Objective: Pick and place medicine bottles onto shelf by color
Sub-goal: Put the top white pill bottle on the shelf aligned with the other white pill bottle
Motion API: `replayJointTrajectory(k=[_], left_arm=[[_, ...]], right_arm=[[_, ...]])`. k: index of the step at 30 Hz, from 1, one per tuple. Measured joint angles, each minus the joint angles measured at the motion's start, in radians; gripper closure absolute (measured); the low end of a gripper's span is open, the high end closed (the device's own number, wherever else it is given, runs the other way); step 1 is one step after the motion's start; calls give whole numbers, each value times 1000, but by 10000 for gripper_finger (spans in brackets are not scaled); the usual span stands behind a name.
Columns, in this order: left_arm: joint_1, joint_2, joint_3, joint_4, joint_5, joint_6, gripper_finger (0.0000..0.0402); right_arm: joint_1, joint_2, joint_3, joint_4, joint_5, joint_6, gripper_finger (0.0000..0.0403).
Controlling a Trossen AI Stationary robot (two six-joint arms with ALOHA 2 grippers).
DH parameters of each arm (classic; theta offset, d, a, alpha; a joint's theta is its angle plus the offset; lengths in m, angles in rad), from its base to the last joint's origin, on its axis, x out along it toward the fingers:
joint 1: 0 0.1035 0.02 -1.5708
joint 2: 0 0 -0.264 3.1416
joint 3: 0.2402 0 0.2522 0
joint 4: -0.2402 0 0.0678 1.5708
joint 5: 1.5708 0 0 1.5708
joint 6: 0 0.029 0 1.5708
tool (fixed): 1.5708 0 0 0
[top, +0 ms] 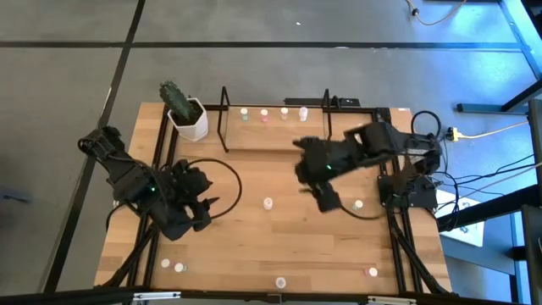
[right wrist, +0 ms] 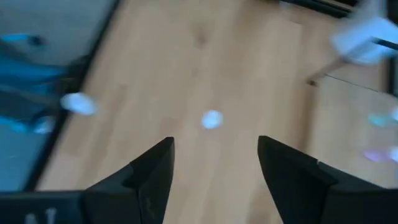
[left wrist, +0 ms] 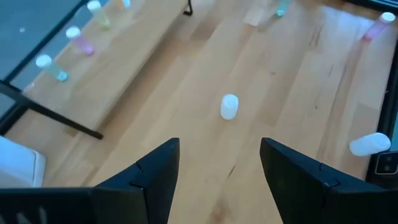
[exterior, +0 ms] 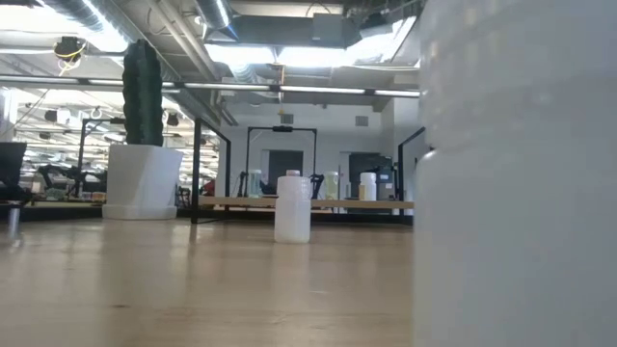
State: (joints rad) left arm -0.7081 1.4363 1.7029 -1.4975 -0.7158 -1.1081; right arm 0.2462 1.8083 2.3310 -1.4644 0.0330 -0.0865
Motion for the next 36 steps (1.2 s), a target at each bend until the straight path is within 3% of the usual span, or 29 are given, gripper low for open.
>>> replayJointTrajectory(k=[5, 15, 18, 27, 36], left_arm=[[-26, 30, 0, 0, -4, 11, 184], [-91, 45, 0, 13, 0, 18, 184], [-134, 45, 0, -5, 2, 80, 184], [-229, 21, 0, -21, 31, 64, 184], [-244, 21, 0, -21, 38, 64, 184]], right_arm=[[59, -6, 0, 0, -88, -1, 170], [82, 43, 0, 35, -53, 23, 170], [80, 86, 0, 60, -52, -14, 170], [69, 242, 0, 92, -50, -128, 170], [-17, 380, 0, 197, -71, -82, 170]])
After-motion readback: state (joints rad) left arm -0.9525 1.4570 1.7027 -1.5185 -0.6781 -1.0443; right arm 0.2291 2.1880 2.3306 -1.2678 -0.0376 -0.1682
